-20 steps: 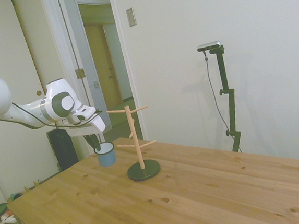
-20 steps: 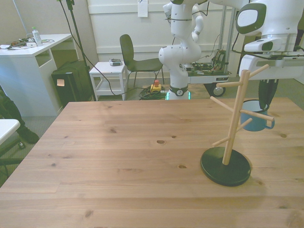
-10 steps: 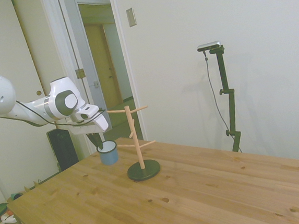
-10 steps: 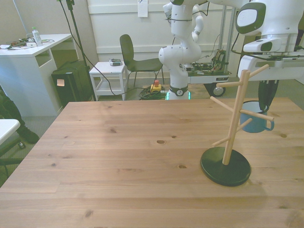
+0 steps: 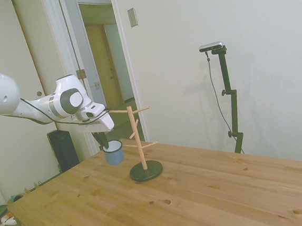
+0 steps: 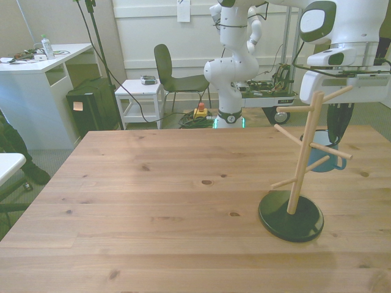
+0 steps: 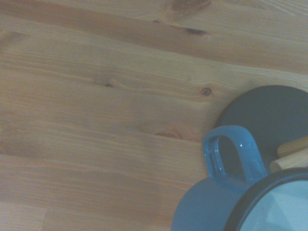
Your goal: Hang the mug
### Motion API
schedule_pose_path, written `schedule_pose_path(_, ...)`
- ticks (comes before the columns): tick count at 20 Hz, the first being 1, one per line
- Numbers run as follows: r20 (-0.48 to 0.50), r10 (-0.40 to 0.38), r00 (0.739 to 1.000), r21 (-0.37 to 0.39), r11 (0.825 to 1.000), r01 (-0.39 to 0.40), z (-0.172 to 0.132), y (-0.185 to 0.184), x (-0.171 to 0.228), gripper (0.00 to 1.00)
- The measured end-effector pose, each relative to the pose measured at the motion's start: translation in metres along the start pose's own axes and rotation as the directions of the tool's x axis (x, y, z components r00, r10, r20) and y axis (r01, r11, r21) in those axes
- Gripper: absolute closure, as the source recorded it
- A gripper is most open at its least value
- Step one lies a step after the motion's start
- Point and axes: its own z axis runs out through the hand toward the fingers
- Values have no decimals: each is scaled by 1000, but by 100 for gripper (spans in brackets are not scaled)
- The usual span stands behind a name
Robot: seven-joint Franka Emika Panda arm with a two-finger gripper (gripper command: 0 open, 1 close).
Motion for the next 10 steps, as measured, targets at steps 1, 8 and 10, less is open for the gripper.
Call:
schedule_pose_path(1, 0, 1, 1000, 0, 1000, -1, 0, 0, 1, 100)
schedule_pose_path(8, -1, 20, 1000, -12, 1000, -20, 6, 11, 15, 100)
schedule_pose_path(10, 0, 26, 1000, -16, 1000, -26, 8, 15, 20, 100)
